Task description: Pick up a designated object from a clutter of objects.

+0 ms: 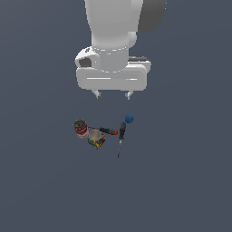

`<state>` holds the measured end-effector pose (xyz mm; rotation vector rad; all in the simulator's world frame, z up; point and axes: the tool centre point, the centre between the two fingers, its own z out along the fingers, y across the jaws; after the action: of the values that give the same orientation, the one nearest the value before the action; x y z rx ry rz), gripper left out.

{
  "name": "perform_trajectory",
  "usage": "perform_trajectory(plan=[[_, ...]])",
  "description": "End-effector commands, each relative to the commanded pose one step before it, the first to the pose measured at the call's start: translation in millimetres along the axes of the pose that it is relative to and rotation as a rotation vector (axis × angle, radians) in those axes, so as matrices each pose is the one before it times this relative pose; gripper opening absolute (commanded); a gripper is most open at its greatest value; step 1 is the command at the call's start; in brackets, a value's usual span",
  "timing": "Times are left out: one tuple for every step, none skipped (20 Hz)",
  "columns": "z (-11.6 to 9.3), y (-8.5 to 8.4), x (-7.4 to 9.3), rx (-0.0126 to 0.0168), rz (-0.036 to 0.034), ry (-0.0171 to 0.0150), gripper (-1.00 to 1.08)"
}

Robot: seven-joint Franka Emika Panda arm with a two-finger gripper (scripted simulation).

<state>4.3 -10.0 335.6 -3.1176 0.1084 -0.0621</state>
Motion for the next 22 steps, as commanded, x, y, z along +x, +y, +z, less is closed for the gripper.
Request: perform_trajectory(plan=[[0.00, 0.01, 0.00, 0.00000, 0.00000, 0.00000, 1.00], [0.05, -0.10, 0.01, 0.00011, 0.00065, 0.00020, 1.00], [0.06, 0.11, 0.01, 0.00048, 0.00253, 0.00074, 1.00], [0.11, 0.06, 0.03, 0.00076, 0.00396, 0.00116, 1.00], [0.11, 0.08, 0.04, 0.00106, 0.00549, 0.00161, 1.00], [0.05, 0.12, 0.03, 0.00138, 0.00704, 0.00208, 1.00], [-0.09, 0.12, 0.01, 0.00149, 0.00749, 0.00225, 1.00], [-0.27, 0.16, -0.03, 0.00124, 0.00604, 0.00186, 1.00], [-0.40, 0.11, -0.06, 0.00093, 0.00437, 0.00140, 1.00], [-0.50, 0.12, -0.08, 0.00064, 0.00278, 0.00095, 1.00], [-0.47, 0.07, -0.08, 0.00030, 0.00107, 0.00044, 1.00], [-0.15, -0.05, -0.03, -0.00009, -0.00067, -0.00014, 1.00], [0.46, 0.00, 0.08, -0.00026, -0.00086, -0.00039, 1.00], [0.79, 0.16, 0.09, 0.00000, 0.00000, 0.00000, 1.00], [1.70, -0.43, 0.33, -0.00039, -0.00011, -0.00056, 1.00], [2.28, -0.30, 0.44, -0.00042, 0.00067, -0.00058, 1.00], [2.73, -0.38, 0.45, -0.00028, 0.00086, -0.00038, 1.00], [3.43, -0.38, 0.57, -0.00043, 0.00117, -0.00059, 1.00], [4.11, -0.46, 0.66, -0.00056, 0.00122, -0.00076, 1.00], [4.71, -0.60, 0.69, -0.00061, 0.00115, -0.00083, 1.00], [5.37, -0.64, 0.75, -0.00076, 0.00131, -0.00102, 1.00], [5.93, -0.74, 0.75, -0.00081, 0.00141, -0.00109, 1.00]])
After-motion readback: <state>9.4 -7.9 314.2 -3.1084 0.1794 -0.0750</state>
